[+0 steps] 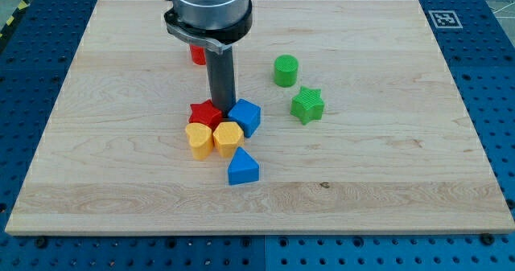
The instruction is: Slide the blue cube along with the yellow hexagon down a bit
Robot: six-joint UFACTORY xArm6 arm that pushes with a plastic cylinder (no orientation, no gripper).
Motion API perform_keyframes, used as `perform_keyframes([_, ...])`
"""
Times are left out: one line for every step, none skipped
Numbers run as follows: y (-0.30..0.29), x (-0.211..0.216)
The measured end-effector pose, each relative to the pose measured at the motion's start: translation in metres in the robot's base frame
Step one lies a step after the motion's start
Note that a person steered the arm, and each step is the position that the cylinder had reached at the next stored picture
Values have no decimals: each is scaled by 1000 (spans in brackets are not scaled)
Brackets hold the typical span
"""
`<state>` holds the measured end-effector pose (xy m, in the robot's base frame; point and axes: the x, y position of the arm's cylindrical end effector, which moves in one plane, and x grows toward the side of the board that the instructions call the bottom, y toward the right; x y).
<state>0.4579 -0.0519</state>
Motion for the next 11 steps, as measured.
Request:
perform_keyframes([8, -27])
perform_keyframes([34, -42])
perform_keyframes([37, -42])
perform_keyframes([37, -36])
perform_keyframes([37, -29])
perform_keyframes([37, -22])
perform_keyframes([37, -17])
perform_keyframes([37, -9])
perform_keyframes([37, 2])
perform_keyframes([34, 16])
perform_keyframes([33, 22])
